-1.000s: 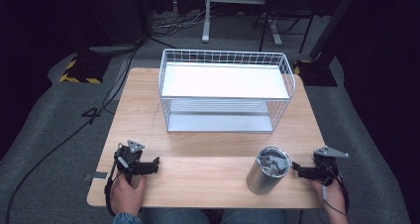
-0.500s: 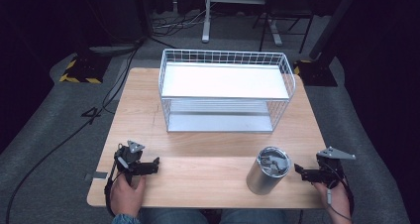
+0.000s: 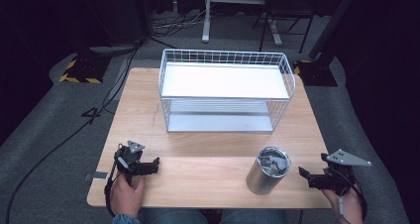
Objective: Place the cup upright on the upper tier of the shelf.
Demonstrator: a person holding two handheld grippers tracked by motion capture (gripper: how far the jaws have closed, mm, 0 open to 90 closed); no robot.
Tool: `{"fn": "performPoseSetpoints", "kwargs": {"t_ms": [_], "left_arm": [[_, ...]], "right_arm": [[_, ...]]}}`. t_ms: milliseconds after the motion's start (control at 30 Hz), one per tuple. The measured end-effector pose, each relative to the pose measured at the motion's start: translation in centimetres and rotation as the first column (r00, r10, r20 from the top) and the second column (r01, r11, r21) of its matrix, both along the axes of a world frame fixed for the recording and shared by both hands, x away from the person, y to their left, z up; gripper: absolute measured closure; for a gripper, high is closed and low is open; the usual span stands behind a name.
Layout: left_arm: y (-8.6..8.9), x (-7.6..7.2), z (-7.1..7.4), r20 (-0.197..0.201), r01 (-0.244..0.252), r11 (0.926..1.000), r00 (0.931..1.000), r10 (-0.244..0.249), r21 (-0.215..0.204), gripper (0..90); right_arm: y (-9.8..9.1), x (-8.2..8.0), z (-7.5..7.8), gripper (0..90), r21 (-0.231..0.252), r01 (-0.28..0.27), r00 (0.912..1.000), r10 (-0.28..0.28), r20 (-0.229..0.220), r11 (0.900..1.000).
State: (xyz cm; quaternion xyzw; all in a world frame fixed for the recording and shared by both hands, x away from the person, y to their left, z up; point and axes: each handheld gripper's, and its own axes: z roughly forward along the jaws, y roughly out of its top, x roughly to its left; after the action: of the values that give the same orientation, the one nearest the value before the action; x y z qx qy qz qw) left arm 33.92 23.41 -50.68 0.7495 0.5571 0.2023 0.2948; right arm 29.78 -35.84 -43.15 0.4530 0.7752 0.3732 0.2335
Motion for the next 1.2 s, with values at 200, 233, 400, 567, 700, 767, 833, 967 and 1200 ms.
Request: {"fn": "performPoseSetpoints", "kwargs": {"t_ms": [200, 233, 400, 567, 700, 767, 833, 967, 1200], "left_arm": [[0.0, 0.0, 0.0, 0.0, 0.0, 1.0, 1.0, 0.0, 0.0, 0.5], [0.0, 0.0, 0.0, 0.0, 0.0, 1.0, 1.0, 0.0, 0.0, 0.5], [0.0, 0.0, 0.0, 0.0, 0.0, 1.0, 1.0, 0.0, 0.0, 0.5], [0.0, 0.0, 0.0, 0.0, 0.0, 1.0, 1.0, 0.0, 0.0, 0.5], [0.0, 0.0, 0.0, 0.0, 0.0, 1.0, 1.0, 0.0, 0.0, 0.5], [0.0, 0.0, 0.0, 0.0, 0.0, 1.0, 1.0, 0.0, 0.0, 0.5], [0.0, 0.0, 0.0, 0.0, 0.0, 1.0, 1.0, 0.0, 0.0, 0.5], [0.0, 0.0, 0.0, 0.0, 0.0, 1.0, 1.0, 0.0, 0.0, 0.5], [0.0, 0.0, 0.0, 0.0, 0.0, 1.0, 1.0, 0.0, 0.0, 0.5]], "right_arm": [[0.5, -1.5, 1.1, 1.5, 0.034, -0.052, 0.9987, 0.052, -0.002, 0.9981], [0.7, -1.7, 1.3, 1.4, 0.039, -0.063, 0.998, 0.063, 0.0, 0.9973], [1.4, -2.7, 2.3, 1.4, 0.062, -0.118, 0.993, 0.118, 0.008, 0.991], [2.7, -3.8, 3.3, 1.4, 0.069, -0.194, 0.9806, 0.192, 0.039, 0.9785], [4.0, -4.2, 3.5, 1.4, 0.076, -0.257, 0.9661, 0.255, 0.043, 0.9634], [4.4, -4.3, 3.6, 1.3, 0.073, -0.278, 0.9602, 0.276, 0.045, 0.9577], [5.0, -4.4, 3.6, 1.3, 0.084, -0.306, 0.9517, 0.303, 0.05, 0.9483], [6.1, -4.2, 3.3, 0.6, 0.087, -0.352, 0.9357, 0.347, 0.063, 0.9321], [7.8, -2.9, 2.2, 0.0, 0.113, -0.391, 0.9202, 0.384, 0.074, 0.9136]]}}
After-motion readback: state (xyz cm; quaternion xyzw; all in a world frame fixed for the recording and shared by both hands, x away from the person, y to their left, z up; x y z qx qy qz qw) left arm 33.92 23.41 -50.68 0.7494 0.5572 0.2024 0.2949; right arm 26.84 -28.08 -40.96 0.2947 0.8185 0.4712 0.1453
